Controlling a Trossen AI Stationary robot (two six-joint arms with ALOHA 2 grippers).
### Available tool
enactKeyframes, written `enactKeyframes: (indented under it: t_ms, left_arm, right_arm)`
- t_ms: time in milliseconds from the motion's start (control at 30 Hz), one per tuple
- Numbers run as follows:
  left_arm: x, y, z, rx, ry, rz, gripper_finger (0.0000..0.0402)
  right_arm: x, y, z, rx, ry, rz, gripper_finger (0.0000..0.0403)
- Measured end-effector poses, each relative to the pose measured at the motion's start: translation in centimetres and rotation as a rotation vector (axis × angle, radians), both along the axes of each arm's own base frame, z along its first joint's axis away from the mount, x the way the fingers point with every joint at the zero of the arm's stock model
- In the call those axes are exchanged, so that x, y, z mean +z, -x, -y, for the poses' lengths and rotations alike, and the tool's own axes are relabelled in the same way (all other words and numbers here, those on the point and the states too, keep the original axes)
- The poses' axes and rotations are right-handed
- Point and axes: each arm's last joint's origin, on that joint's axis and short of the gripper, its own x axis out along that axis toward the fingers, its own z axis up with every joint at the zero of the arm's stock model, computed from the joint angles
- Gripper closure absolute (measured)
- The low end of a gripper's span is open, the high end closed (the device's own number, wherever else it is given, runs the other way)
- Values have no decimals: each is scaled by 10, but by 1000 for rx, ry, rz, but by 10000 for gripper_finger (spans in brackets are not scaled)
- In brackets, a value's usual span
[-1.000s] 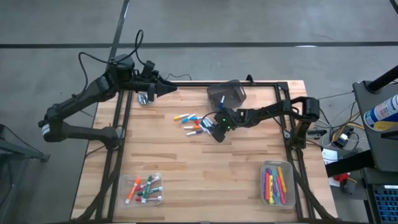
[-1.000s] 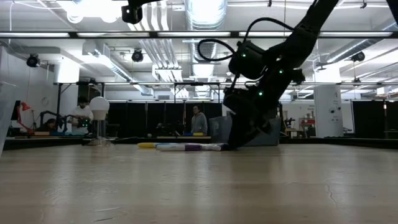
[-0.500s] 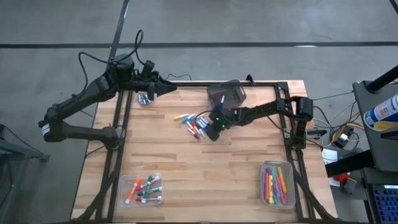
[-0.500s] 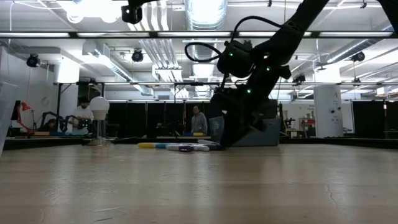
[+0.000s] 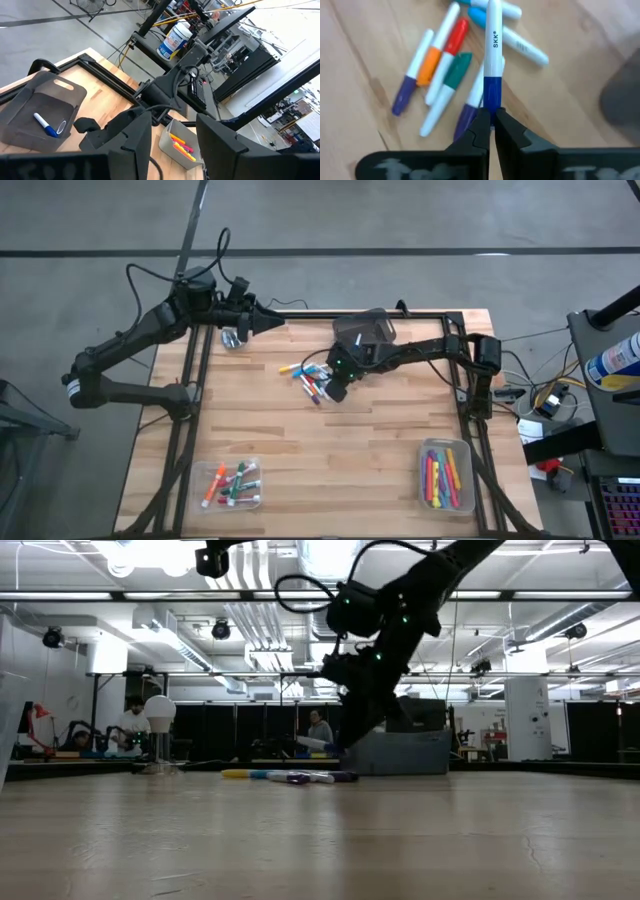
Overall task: Pick & Place Markers
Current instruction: Put the small dark blue highlighter pen into the black bin, then put the small yellow highlighter pen into the black bin
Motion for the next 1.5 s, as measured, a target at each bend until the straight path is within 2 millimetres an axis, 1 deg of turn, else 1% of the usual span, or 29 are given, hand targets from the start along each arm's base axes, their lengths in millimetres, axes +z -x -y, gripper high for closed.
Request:
enactKeyframes:
  t_ms: [200,333,467,567,633,733,833,933,1067,1167,1267,1400,1500]
  left_arm:
    - [0,0,0,0,-1,-1,255]
    - [0,0,0,-1,-6,-3,255]
    - [0,0,0,-2,-13,-3,255]
    - [-1,0,0,-2,-12,-5,255]
    - [-1,0,0,-2,-6,-14,255]
    - [-3,-1,-1,-2,0,-24,255]
    - [-8,-2,-1,-1,14,-39,255]
    - [-14,-3,-2,0,33,-53,255]
    - [-20,-4,-3,4,65,-73,255]
    - [-20,-4,-3,3,66,-75,255]
    - [-20,-4,-3,3,66,-75,255]
    - [-20,-4,-3,3,56,-75,255]
    - [-20,-4,-4,39,24,-79,255]
  right_arm:
    - [28,-8,3,9,46,-18,394]
    - [49,-4,13,-34,129,-53,394]
    - [64,10,29,-92,148,-106,394]
    - [74,24,44,-163,133,-111,394]
    - [76,34,55,-231,108,-112,394]
    - [71,50,74,-316,63,-154,394]
    - [68,62,93,-351,-16,-139,394]
    - [61,71,110,-384,-99,-128,394]
    - [53,81,127,-450,-127,-146,394]
    - [50,86,134,-481,-174,-134,386]
    - [47,88,136,-495,-186,-134,369]
    - [47,89,136,-499,-195,-142,329]
    - [47,89,135,-515,-233,-130,293]
